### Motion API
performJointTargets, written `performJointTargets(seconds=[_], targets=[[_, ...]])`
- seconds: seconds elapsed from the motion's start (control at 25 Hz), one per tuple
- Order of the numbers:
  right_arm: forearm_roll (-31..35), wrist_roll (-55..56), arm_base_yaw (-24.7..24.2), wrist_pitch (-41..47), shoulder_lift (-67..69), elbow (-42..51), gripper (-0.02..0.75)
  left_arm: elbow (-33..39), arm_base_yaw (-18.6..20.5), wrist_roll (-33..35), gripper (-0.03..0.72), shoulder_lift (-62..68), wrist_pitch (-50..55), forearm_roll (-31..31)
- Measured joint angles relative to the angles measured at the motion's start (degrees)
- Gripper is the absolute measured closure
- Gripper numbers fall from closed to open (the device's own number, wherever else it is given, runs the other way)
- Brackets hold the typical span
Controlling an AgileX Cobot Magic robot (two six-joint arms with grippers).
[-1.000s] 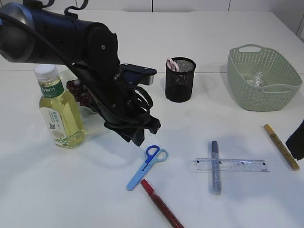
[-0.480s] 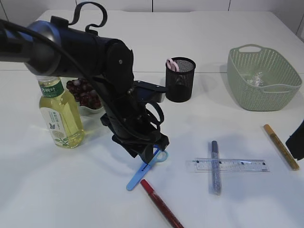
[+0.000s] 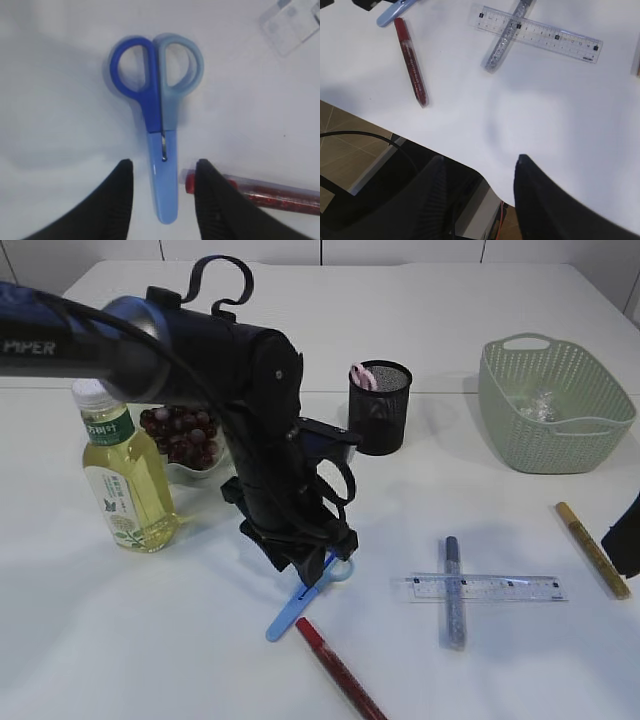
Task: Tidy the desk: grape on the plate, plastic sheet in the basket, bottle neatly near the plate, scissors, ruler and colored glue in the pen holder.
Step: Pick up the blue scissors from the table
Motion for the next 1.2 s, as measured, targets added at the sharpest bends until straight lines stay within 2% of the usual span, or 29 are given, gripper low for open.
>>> performJointTargets(seconds=[0.2, 0.6, 1.2], targets=[[0.0, 0.0, 0.0, 0.0, 0.0, 0.0, 0.374, -3.82, 0.0, 0.3, 0.381, 2.84, 3.25, 0.82], [0.0, 0.0, 0.0, 0.0, 0.0, 0.09, 0.374, -3.94, -2.0, 0.3, 0.377, 5.05, 3.76, 1.48], [0.0, 0.0, 0.0, 0.0, 0.0, 0.09, 0.374, -3.94, -2.0, 0.4, 0.377, 5.36, 2.58, 2.58]])
